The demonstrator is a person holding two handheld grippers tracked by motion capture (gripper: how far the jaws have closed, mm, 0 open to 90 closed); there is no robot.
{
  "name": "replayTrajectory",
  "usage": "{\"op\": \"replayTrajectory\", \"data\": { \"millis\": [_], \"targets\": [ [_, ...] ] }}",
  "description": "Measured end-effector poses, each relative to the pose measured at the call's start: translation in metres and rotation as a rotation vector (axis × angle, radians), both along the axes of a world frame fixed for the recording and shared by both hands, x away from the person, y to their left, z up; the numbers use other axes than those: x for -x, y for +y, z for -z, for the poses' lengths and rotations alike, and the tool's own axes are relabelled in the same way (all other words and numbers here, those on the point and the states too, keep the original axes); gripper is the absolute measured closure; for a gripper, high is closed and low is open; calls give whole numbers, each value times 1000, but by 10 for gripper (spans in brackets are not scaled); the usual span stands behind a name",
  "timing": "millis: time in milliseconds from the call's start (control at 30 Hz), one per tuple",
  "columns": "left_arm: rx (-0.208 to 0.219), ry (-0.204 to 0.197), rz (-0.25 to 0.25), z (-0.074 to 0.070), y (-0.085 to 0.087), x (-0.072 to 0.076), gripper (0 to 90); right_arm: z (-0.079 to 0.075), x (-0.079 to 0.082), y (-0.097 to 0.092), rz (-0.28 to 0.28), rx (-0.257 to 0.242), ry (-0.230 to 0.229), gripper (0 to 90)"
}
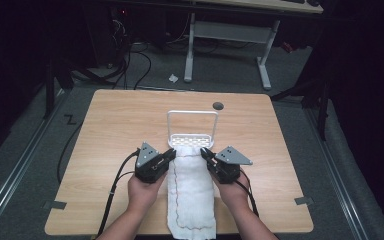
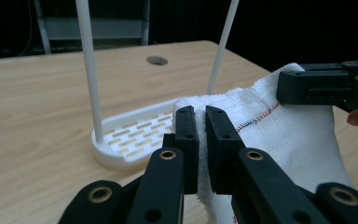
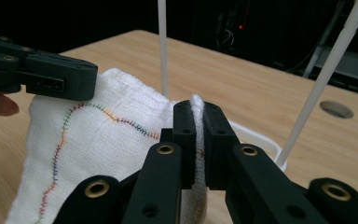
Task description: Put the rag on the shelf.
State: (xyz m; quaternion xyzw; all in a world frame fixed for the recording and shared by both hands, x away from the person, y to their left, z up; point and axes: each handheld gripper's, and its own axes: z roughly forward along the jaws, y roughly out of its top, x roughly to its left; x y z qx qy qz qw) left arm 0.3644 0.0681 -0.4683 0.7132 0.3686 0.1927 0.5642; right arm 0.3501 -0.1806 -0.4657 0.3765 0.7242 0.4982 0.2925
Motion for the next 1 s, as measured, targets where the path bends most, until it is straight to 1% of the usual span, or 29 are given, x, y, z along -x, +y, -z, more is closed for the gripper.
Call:
{"op": "replayTrajectory", "data": {
  "millis": [167, 267, 300, 367, 500, 600, 667, 800, 900, 1000],
  "targets": [
    [19, -47, 2, -21, 0, 0, 843, -20, 0, -3, 10, -31, -59, 857],
    [24, -90, 2, -36, -1, 1, 843, -31, 2, -5, 16, -48, -96, 857],
    [26, -97, 0, -39, -2, 1, 843, -36, 2, -5, 17, -54, -108, 857],
    [34, -126, 0, -47, -2, 2, 843, -44, 3, -5, 21, -61, -129, 857],
    [43, -166, -3, -58, -2, 3, 843, -58, 4, -6, 24, -71, -172, 857],
    [65, -192, 5, -67, -1, 4, 843, -67, 5, -6, 25, -81, -197, 857],
    [73, -218, 4, -73, -1, 5, 844, -74, 6, -7, 25, -89, -217, 857],
    [81, -258, 2, -84, 0, 7, 845, -83, 7, -6, 24, -94, -247, 857],
    [104, -283, 10, -93, 1, 9, 845, -90, 9, -6, 26, -101, -271, 857],
    [108, -315, 7, -101, 2, 12, 845, -98, 11, -6, 22, -111, -296, 857]
  ]
}}
